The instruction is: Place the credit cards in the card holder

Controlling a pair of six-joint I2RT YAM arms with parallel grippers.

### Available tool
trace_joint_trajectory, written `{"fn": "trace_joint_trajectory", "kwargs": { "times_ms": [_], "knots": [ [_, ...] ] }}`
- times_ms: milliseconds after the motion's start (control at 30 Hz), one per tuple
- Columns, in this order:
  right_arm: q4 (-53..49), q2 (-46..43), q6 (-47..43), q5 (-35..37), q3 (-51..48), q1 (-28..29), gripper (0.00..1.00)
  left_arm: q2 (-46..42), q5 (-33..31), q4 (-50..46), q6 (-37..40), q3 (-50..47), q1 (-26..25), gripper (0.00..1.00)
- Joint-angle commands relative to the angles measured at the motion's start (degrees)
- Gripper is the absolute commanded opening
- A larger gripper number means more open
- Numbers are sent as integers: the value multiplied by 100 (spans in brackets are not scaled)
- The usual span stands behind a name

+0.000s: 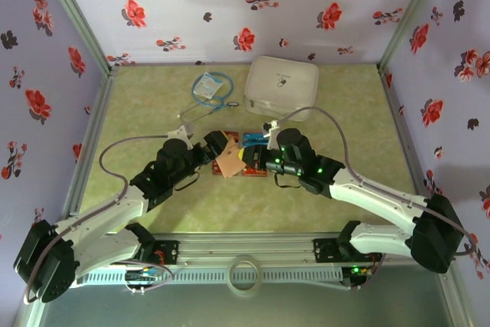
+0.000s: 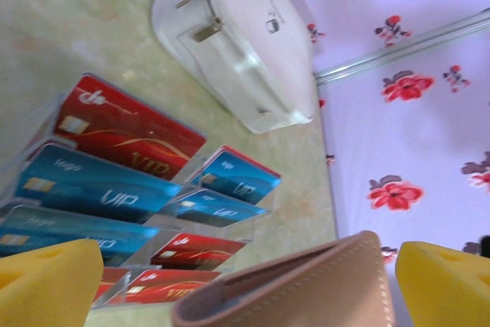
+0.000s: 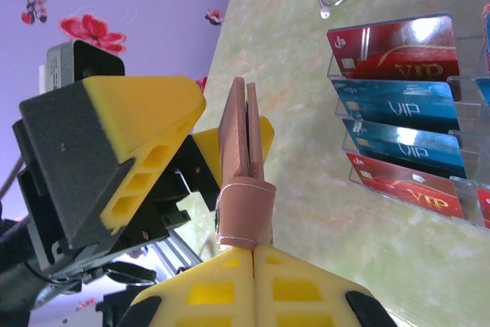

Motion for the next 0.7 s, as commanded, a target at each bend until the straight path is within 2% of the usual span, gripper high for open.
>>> {"fn": "trace_joint_trajectory", "kwargs": {
  "times_ms": [0,100,433,667],
  "knots": [
    [641,30,288,71,7,-73,0,131,180,911,-306,-102,48,95],
    [852,97,422,67,-56,-99,0,231,232,1280,-438,-216,36,91],
    [1080,240,586,62,-296,-166,0,152,250,1459,-390,-264,44,62],
    [1207,316,678,73,-469,-189,0,144,249,1442,-346,-261,51,35]
  ]
}}
